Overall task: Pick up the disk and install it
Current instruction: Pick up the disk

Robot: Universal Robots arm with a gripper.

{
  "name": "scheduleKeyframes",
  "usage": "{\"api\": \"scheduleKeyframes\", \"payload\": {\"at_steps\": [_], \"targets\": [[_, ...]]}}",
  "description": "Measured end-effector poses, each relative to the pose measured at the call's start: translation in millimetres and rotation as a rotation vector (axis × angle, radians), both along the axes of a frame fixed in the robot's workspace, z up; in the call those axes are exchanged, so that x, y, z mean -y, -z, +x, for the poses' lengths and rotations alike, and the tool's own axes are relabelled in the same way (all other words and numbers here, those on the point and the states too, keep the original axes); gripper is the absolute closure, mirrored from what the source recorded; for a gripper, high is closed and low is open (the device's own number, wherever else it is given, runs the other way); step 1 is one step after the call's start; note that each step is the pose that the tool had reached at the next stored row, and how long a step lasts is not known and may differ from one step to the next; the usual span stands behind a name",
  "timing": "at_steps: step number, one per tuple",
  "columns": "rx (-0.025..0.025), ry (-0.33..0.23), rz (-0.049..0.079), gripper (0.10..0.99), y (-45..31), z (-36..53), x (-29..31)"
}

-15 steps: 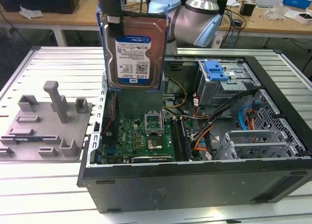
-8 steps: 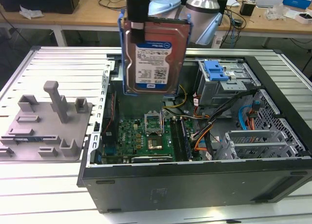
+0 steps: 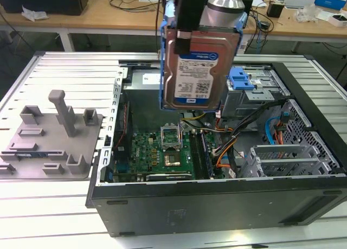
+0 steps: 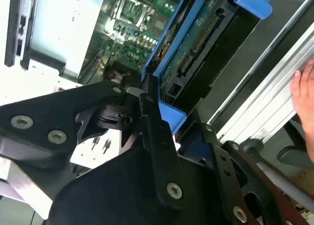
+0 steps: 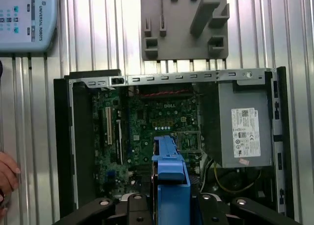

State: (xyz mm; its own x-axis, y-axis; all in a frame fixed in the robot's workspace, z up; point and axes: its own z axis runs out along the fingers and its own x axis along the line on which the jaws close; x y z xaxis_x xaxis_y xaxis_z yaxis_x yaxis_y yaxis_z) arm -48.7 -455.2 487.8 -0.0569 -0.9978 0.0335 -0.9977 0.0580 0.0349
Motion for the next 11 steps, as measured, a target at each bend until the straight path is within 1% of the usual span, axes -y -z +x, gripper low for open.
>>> {"api": "scheduleKeyframes", "payload": {"at_steps": [2, 4, 5, 6, 7, 9, 11], "targets": [[0.0, 0.0, -0.001, 0.718, 0.6, 7.5, 1.3], [0.0001, 0.0, -0.002, 0.718, 1.6, 18.4, 3.1], [0.0001, 0.0, -0.002, 0.718, 1.9, 21.8, 3.7], [0.0003, 0.0, -0.002, 0.718, 2.5, 28.6, 4.8], [0.0006, 0.0, -0.003, 0.718, 3.0, 33.0, 5.6], [0.0009, 0.0, -0.005, 0.718, 3.5, 37.2, 6.8], [0.0009, 0.0, -0.006, 0.718, 3.5, 37.2, 6.9]]}}
